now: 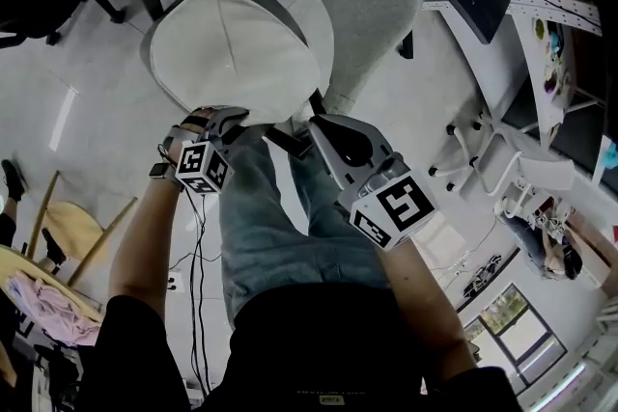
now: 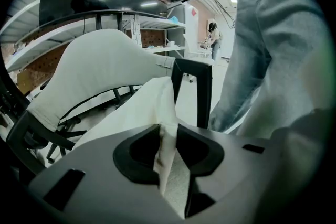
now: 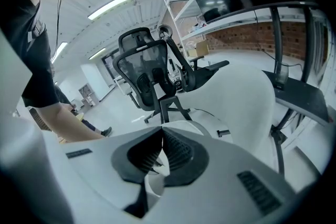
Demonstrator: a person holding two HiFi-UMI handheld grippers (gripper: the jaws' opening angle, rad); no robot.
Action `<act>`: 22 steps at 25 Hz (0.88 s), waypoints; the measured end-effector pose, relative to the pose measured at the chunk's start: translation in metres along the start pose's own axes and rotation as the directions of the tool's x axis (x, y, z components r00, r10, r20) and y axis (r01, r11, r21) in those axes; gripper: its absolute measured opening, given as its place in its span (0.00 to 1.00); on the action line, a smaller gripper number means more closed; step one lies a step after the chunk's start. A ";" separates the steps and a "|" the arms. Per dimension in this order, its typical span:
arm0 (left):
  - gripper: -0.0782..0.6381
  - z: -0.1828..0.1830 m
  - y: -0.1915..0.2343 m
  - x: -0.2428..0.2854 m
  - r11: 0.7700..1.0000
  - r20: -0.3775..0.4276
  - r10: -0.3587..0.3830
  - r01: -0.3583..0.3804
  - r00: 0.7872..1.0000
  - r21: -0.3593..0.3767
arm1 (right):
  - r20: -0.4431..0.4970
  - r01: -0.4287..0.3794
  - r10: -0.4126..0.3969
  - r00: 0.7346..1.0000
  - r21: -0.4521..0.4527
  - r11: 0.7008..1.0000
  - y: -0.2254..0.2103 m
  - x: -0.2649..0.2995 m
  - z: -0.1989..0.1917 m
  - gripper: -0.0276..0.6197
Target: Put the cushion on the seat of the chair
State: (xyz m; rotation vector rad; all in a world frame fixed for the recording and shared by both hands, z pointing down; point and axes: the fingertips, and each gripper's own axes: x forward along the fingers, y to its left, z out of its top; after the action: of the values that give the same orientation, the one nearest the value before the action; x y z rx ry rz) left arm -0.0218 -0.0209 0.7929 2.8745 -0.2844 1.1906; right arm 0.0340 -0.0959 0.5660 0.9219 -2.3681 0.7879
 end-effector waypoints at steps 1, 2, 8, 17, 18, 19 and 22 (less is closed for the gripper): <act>0.25 -0.004 0.004 0.001 1.000 -0.003 -0.001 0.001 1.000 0.001 | -0.002 0.002 -0.002 1.000 0.003 1.000 0.001 0.002 -0.001 0.06; 0.25 -0.007 0.007 0.002 1.000 -0.005 -0.003 0.003 1.000 -0.002 | -0.003 0.004 -0.004 1.000 0.006 1.000 0.001 0.003 -0.002 0.06; 0.26 -0.025 0.006 0.012 0.998 -0.023 -0.063 0.062 0.998 -0.005 | -0.007 0.019 -0.019 1.000 0.024 1.000 0.004 0.011 -0.005 0.06; 0.31 -0.059 -0.022 0.034 0.981 -0.079 -0.181 0.174 0.980 -0.085 | -0.023 0.042 -0.041 0.999 0.053 0.998 0.004 0.026 -0.014 0.06; 0.31 -0.062 -0.020 0.035 0.980 -0.077 -0.173 0.164 0.982 -0.113 | -0.025 0.044 -0.043 0.999 0.056 0.997 0.004 0.028 -0.014 0.06; 0.31 -0.065 -0.017 0.035 0.978 -0.073 -0.160 0.148 0.984 -0.150 | -0.026 0.046 -0.045 0.999 0.058 0.997 0.004 0.029 -0.015 0.06; 0.34 -0.073 -0.003 0.034 0.958 -0.059 -0.130 0.110 0.990 -0.266 | -0.029 0.051 -0.049 0.998 0.063 0.997 0.004 0.032 -0.016 0.06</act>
State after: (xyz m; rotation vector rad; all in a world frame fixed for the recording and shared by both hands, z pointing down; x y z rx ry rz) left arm -0.0487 -0.0171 0.8691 2.5745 -0.2411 1.1419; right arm 0.0135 -0.0969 0.5957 0.9862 -2.2993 0.8550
